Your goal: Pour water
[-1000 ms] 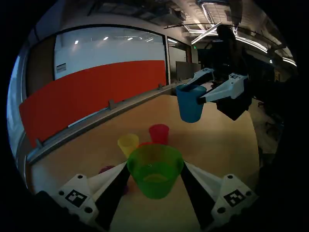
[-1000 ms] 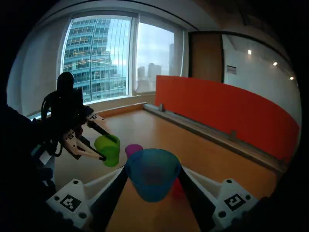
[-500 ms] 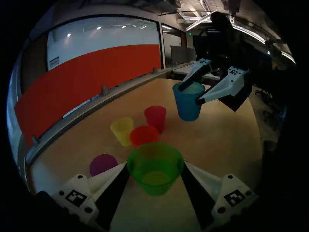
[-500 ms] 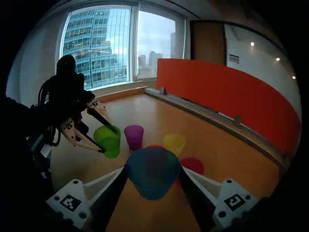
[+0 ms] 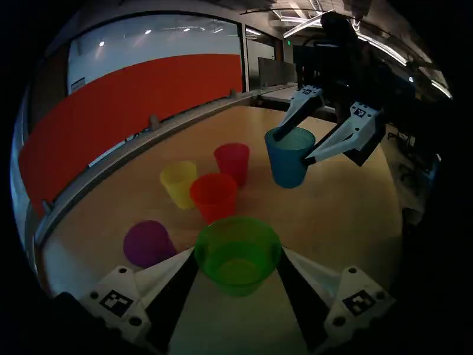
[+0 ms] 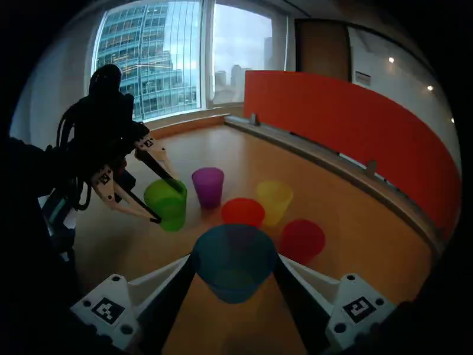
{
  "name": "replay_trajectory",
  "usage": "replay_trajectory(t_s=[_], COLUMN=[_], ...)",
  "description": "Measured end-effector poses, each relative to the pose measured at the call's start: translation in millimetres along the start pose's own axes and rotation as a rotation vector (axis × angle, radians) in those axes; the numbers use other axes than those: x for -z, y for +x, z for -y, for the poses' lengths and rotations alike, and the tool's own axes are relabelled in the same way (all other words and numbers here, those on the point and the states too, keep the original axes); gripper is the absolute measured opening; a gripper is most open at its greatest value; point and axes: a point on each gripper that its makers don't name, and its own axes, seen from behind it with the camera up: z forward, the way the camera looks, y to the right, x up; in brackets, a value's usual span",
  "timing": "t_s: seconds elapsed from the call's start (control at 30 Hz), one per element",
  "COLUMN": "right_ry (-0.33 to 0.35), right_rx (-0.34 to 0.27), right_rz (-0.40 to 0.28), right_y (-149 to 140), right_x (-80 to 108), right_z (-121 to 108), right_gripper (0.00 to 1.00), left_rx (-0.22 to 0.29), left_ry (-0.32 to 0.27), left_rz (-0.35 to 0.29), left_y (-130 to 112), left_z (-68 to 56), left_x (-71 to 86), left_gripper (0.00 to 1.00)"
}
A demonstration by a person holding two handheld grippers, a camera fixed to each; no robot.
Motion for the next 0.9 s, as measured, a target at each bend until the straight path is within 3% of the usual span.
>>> replay_trajectory(t_s=[0.9], right_ry=[0.025], right_rx=[0.035], right_rz=[0.105], right_y=[-40.7], right_x=[-21.9], right_z=[11.5], right_gripper=[0.93], left_rx=[0.016], left_ry=[-0.05], left_rz=[0.055], left_y=[-25.6], left_z=[-9.8], left_x=[-22.9], left_gripper=[0.88])
